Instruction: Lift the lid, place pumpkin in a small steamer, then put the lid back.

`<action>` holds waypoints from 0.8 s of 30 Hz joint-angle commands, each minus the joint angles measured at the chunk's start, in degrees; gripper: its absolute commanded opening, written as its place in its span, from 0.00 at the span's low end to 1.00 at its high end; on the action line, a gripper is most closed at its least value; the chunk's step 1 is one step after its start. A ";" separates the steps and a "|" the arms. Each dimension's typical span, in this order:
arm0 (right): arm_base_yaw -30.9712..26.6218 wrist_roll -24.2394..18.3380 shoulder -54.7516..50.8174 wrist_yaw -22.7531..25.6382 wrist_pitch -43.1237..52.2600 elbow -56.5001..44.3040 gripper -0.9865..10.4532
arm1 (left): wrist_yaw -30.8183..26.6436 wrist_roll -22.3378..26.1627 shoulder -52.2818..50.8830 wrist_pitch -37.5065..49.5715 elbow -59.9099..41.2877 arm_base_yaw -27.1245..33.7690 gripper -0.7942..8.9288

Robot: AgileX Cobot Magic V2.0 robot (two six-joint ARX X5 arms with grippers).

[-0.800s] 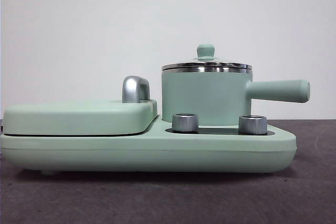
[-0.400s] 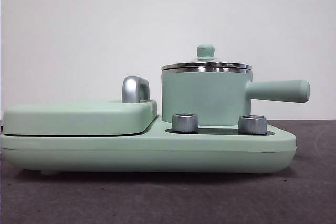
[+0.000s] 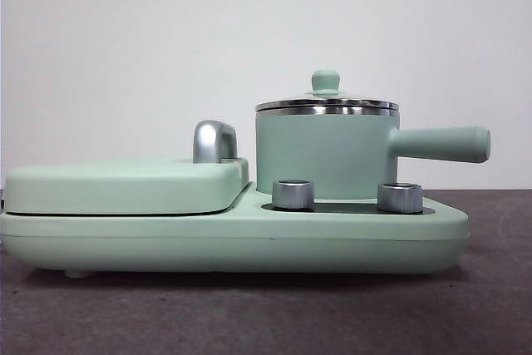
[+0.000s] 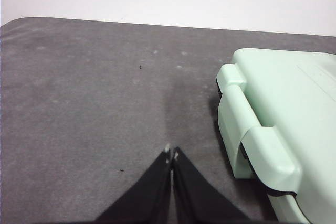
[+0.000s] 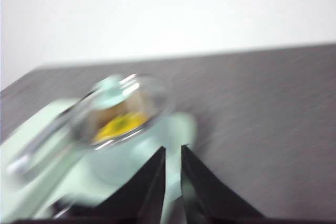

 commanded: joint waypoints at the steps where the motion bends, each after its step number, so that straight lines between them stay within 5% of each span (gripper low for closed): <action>1: -4.50 0.09 -2.71 3.65 8.70 -7.61 0.12 | 0.09 0.72 -0.11 -0.37 -1.09 0.11 0.09; 8: -11.56 -5.88 -7.63 7.28 13.97 -20.55 0.12 | 0.11 0.72 -0.11 -0.37 -1.09 0.11 0.09; 24: -10.49 -14.58 -10.21 7.45 13.20 -26.69 0.12 | 0.11 0.70 -0.11 -0.37 -1.09 0.11 0.09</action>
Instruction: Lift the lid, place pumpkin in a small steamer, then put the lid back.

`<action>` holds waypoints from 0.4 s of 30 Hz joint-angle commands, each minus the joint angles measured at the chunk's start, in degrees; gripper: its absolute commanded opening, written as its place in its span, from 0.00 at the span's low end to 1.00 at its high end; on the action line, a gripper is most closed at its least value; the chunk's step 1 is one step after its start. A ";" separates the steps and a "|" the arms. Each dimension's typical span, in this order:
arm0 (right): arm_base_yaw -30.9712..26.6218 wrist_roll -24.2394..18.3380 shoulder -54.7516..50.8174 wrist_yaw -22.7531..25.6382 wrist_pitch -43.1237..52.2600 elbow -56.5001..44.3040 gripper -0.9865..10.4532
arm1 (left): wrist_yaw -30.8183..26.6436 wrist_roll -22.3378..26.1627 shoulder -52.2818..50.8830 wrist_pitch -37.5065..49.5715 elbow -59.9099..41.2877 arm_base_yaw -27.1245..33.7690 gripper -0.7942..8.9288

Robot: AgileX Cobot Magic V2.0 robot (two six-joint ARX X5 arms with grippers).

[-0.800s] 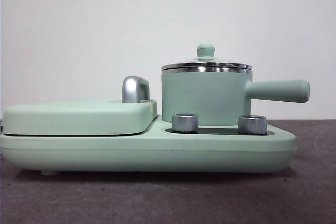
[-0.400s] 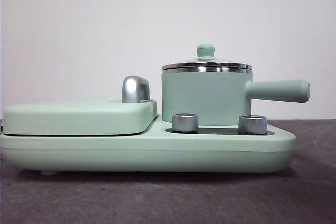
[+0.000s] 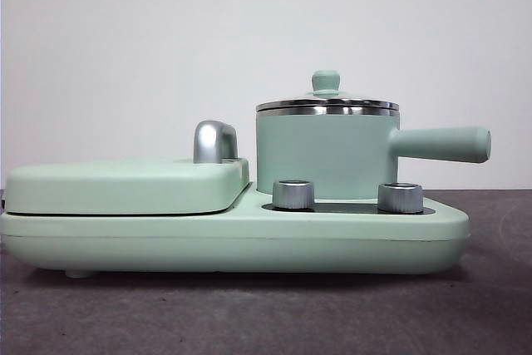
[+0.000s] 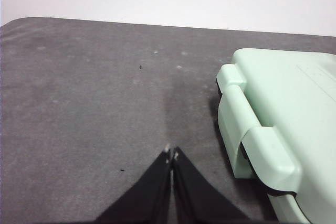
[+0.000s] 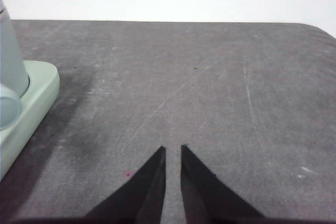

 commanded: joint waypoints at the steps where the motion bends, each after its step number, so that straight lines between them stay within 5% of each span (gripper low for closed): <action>1: 0.09 -1.99 -0.13 0.22 -0.28 -0.35 0.12 | 0.11 0.72 -0.13 -0.37 -1.09 0.11 0.09; 12: 0.09 -1.92 -0.13 0.22 0.85 -0.35 0.12 | 0.11 0.72 -0.13 -0.37 -1.09 0.11 0.09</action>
